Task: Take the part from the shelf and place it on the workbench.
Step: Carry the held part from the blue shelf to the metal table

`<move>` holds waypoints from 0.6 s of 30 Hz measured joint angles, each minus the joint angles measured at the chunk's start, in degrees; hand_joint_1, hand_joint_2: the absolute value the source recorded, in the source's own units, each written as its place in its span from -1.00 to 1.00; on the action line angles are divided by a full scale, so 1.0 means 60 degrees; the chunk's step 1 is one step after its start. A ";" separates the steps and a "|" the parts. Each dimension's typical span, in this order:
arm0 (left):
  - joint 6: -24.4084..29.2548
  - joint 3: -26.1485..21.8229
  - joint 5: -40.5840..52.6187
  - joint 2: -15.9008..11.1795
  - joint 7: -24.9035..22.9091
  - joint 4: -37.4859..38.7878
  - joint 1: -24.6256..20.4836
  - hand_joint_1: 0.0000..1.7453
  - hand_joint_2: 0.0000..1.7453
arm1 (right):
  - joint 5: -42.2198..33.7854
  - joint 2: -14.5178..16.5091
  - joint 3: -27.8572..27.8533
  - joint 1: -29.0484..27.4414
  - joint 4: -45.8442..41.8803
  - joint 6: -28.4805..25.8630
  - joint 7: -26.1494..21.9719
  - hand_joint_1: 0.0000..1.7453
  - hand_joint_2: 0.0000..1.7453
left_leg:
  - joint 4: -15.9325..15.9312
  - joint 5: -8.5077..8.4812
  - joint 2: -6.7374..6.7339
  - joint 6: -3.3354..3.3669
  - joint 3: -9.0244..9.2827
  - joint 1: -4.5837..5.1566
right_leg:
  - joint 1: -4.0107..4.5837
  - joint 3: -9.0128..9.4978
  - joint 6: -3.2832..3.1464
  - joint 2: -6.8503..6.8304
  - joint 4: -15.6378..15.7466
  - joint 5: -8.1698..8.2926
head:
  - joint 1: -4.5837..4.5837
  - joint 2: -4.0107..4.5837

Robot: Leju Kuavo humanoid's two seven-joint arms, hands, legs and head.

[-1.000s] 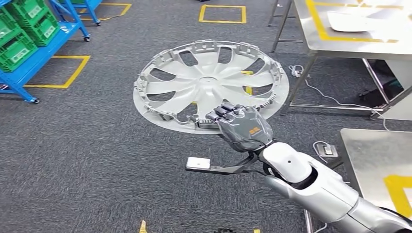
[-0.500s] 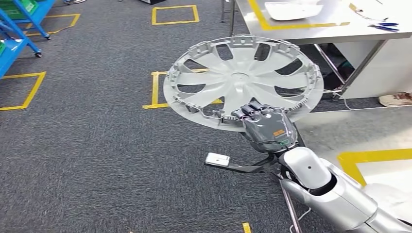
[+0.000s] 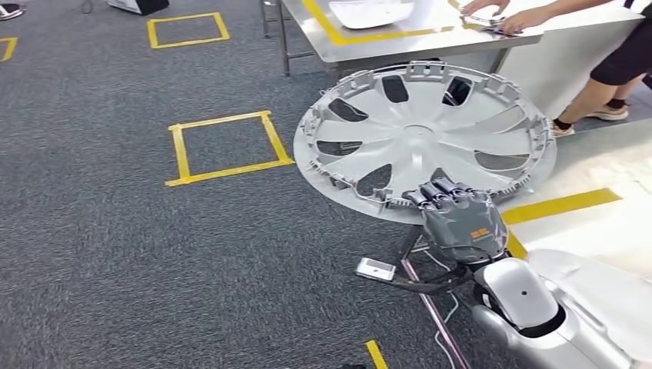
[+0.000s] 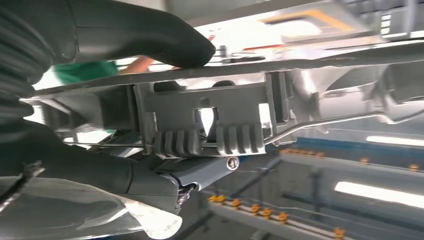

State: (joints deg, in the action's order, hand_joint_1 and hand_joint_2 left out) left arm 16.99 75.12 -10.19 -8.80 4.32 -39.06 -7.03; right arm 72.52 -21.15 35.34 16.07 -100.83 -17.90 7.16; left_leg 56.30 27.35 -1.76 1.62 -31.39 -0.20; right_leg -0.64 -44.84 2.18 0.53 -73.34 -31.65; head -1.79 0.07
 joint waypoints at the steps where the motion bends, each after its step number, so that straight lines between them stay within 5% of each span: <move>1: -0.0104 -0.0098 0.0133 0.0050 -0.0016 0.0061 -0.0004 -1.00 -1.00 | 0.0054 -0.0035 -0.0055 -0.0142 -0.0058 -0.0015 0.0018 1.00 1.00 | 0.0006 0.0023 -0.0138 -0.0022 0.0007 -0.0012 | -0.0049 0.0045 0.0054 -0.0059 0.0058 0.0110 | -0.0001 0.0000; 4: -0.0405 -0.0477 0.0536 0.0224 -0.0085 0.0239 -0.0007 -1.00 -1.00 | 0.0252 -0.0168 -0.0371 -0.0782 -0.0369 -0.0128 0.0166 1.00 1.00 | 0.0094 0.0152 -0.0435 -0.0182 0.0044 -0.0045 | -0.0138 0.1051 0.0200 -0.0559 0.1797 0.0810 | -0.0015 0.0000; 6: -0.0537 -0.0741 0.0726 0.0272 -0.0146 0.0305 0.0039 -1.00 -1.00 | 0.0399 -0.0245 -0.0671 -0.1343 -0.0678 -0.0336 0.0293 1.00 1.00 | 0.0178 0.0249 -0.0563 -0.0306 0.0078 -0.0011 | -0.0097 0.1460 0.0111 -0.0796 0.2448 0.0894 | -0.0009 0.0000; 8: -0.0631 -0.0934 0.0899 0.0289 -0.0193 0.0338 0.0099 -1.00 -1.00 | 0.0525 -0.0306 -0.0951 -0.1866 -0.0977 -0.0562 0.0394 1.00 1.00 | 0.0185 0.0307 -0.0727 -0.0383 0.0145 -0.0010 | -0.0052 0.1475 -0.0085 -0.0600 0.2427 0.0847 | 0.0008 0.0000; 10: -0.0653 -0.1084 0.1036 0.0312 -0.0262 0.0368 0.0122 -1.00 -1.00 | 0.0603 -0.0346 -0.1210 -0.2340 -0.1267 -0.0704 0.0462 1.00 1.00 | 0.0310 0.0498 -0.0648 -0.0459 0.0173 -0.0067 | -0.0055 0.1504 -0.0226 -0.0373 0.2422 0.0827 | 0.0024 0.0000; 13: -0.0090 -0.1551 0.0882 0.0171 -0.0577 0.0358 0.0387 -1.00 -1.00 | 0.0543 -0.0472 -0.1679 -0.3189 -0.1707 -0.1114 0.0401 1.00 1.00 | 0.1822 0.1326 0.0015 -0.0467 -0.0471 -0.0099 | -0.0042 0.1590 -0.0375 -0.0050 0.2433 0.0791 | 0.0073 0.0000; 15: 0.0169 -0.1951 0.0697 -0.0265 -0.0630 0.0252 0.0754 -1.00 -1.00 | 0.0380 -0.0634 -0.2017 -0.3785 -0.1892 -0.1513 0.0282 1.00 1.00 | 0.2957 0.1645 0.0186 -0.0401 -0.1057 -0.0074 | 0.0025 0.1644 -0.0439 0.0255 0.2433 0.0760 | 0.0080 0.0000; 16: 0.0168 -0.2115 0.0644 -0.0510 -0.0588 0.0189 0.0924 -1.00 -1.00 | 0.0300 -0.0701 -0.2192 -0.4072 -0.1966 -0.1650 0.0254 1.00 1.00 | 0.3071 0.1524 0.0225 -0.0337 -0.1171 -0.0046 | 0.0062 0.1673 -0.0462 0.0429 0.2433 0.0747 | 0.0080 0.0000; 18: 0.0140 -0.2387 0.0616 -0.0916 -0.0534 0.0123 0.1150 -1.00 -1.00 | 0.0186 -0.0778 -0.2527 -0.4592 -0.2122 -0.1766 0.0270 1.00 1.00 | 0.2209 0.0807 0.0406 -0.0151 -0.0928 0.0071 | 0.0092 0.1719 -0.0483 0.0739 0.2434 0.0734 | 0.0083 0.0000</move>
State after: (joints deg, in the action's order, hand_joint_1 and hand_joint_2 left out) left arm 17.82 60.80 -6.49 -14.29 1.12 -38.32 -0.13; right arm 73.63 -25.81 20.18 -11.49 -113.56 -28.50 8.78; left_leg 69.56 32.19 0.68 0.72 -36.96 0.23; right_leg -0.08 -34.53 -0.72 4.97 -58.74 -27.24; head -1.29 0.07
